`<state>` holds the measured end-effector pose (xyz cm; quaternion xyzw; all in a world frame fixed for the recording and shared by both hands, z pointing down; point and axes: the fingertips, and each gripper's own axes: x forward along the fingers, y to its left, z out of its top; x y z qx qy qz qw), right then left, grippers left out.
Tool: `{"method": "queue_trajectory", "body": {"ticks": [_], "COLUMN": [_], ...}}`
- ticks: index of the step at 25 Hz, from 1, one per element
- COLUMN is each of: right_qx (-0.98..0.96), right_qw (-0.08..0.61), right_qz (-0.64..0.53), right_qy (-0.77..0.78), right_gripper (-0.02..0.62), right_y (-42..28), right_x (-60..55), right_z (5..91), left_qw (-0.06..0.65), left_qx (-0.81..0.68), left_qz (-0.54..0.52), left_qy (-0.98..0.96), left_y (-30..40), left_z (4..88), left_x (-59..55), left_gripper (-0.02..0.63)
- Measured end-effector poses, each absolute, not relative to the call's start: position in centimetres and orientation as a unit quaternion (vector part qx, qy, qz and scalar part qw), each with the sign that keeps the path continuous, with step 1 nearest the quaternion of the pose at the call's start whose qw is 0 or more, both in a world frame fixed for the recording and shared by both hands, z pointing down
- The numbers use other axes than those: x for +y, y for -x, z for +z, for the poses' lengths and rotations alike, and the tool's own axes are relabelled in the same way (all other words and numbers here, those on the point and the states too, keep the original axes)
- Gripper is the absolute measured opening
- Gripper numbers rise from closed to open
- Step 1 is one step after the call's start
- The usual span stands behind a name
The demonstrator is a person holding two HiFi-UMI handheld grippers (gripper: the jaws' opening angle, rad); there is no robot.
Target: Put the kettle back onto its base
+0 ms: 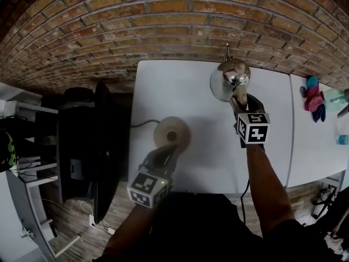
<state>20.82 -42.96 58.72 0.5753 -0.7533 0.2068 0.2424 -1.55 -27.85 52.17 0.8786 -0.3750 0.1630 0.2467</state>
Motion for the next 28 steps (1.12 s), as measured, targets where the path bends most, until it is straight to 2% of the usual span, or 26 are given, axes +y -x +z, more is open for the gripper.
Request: {"method": "queue_trajectory", "body": {"ticks": [11, 20, 28], "right_qx": [-0.745, -0.755, -0.766], "right_qw": [0.246, 0.194, 0.179], "right_qz": [0.211, 0.189, 0.169], "right_qy": [-0.583, -0.597, -0.594], "right_gripper": [0.158, 0.141, 0.109], "right_y": [-21.3, -21.9, -21.6], "right_x": [-43.4, -42.6, -42.3], "right_z": [59.0, 56.9, 53.0], "left_qw": [0.253, 0.25, 0.243], "left_qx": [-0.382, -0.384, -0.392], "left_qz": [0.16, 0.158, 0.15], "left_qy": [-0.874, -0.875, -0.875], "left_y": [2.3, 2.4, 2.7], "left_z": [52.4, 52.2, 51.5], "left_x": [-27.8, -27.1, -26.5], "left_gripper": [0.0, 0.001, 0.0]}}
